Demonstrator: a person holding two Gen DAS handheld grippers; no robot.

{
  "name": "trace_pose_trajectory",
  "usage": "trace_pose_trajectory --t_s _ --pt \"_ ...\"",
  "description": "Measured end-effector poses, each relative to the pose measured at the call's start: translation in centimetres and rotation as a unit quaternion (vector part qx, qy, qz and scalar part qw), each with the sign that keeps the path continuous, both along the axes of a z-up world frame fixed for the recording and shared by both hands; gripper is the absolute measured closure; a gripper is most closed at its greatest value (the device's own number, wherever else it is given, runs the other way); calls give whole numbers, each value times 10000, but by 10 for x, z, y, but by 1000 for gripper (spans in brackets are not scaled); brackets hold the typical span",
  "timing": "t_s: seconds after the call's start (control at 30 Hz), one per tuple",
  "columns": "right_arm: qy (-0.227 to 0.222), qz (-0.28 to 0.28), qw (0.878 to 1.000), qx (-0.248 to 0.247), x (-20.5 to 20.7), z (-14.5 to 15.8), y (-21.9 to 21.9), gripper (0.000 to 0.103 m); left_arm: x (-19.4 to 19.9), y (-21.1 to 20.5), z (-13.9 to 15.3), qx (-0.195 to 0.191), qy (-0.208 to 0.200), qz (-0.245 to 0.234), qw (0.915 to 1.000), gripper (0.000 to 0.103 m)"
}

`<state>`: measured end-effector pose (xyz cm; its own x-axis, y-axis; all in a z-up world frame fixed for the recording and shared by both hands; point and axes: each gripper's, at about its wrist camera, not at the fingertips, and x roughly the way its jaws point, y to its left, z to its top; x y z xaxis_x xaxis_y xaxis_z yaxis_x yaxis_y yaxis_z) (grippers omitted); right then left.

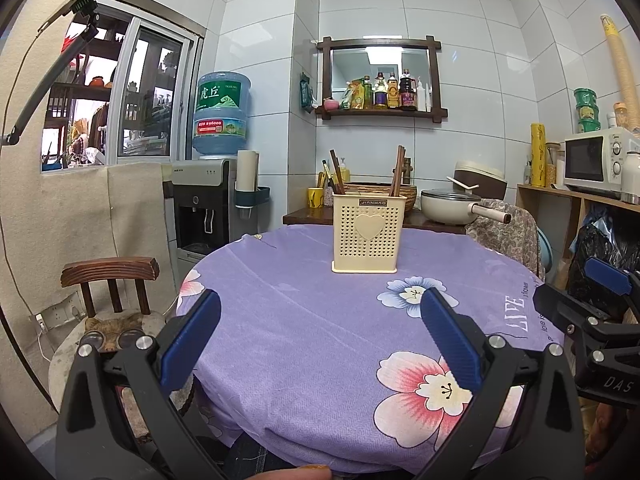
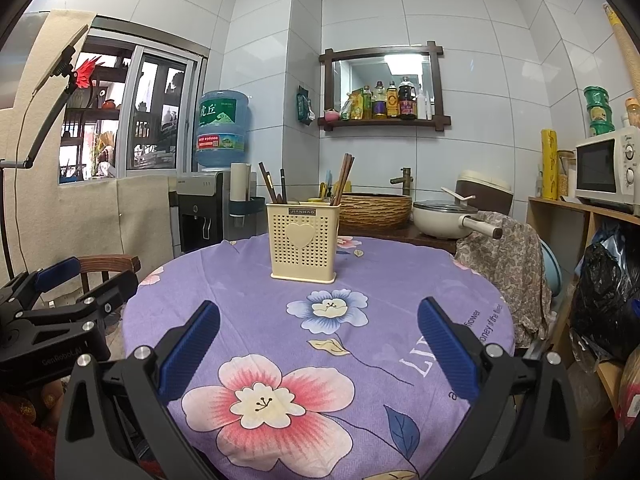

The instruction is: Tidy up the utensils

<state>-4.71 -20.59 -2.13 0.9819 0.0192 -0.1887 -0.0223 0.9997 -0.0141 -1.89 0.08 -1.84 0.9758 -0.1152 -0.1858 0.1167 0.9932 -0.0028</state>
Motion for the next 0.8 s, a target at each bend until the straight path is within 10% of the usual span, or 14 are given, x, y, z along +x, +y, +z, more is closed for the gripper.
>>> trace_pose_trajectory --t_s 0.8 --pt "49 13 10000 -4 2 -1 -3 5 2 1 -4 -7 35 -2 10000 5"
